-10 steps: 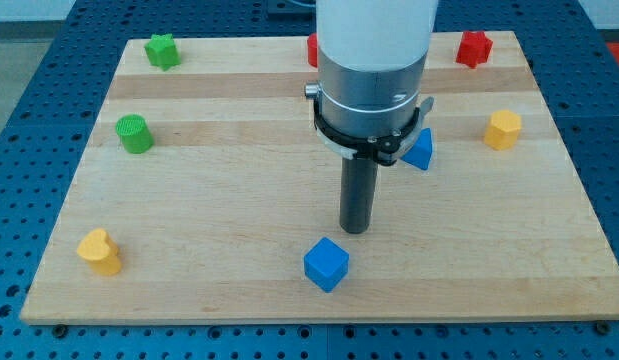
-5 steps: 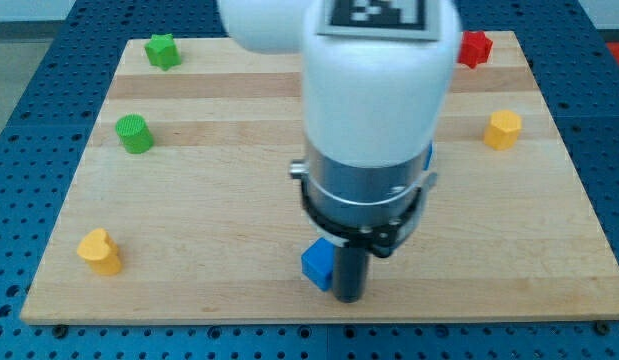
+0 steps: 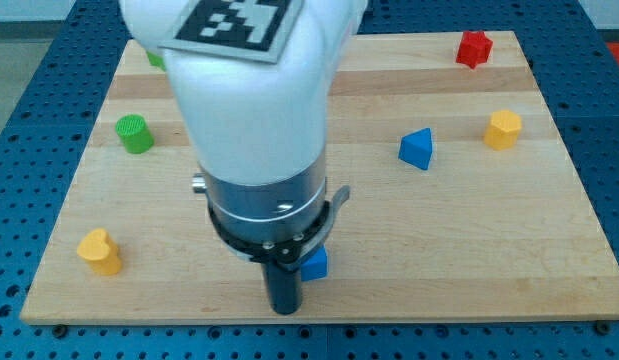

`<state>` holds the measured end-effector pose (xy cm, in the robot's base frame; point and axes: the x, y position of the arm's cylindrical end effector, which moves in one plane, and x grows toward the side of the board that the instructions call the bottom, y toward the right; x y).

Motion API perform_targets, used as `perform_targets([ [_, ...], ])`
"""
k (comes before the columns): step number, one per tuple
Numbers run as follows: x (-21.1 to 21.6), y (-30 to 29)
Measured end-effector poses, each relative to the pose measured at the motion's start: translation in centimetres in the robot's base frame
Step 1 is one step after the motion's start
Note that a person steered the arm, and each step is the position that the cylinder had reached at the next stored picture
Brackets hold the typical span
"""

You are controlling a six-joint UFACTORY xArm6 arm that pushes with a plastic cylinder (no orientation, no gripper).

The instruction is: Adjust the blue cube vertically below the red circle

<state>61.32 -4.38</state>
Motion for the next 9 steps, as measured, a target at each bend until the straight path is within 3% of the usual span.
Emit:
perform_targets([
  [9,-3.2,-0.4],
])
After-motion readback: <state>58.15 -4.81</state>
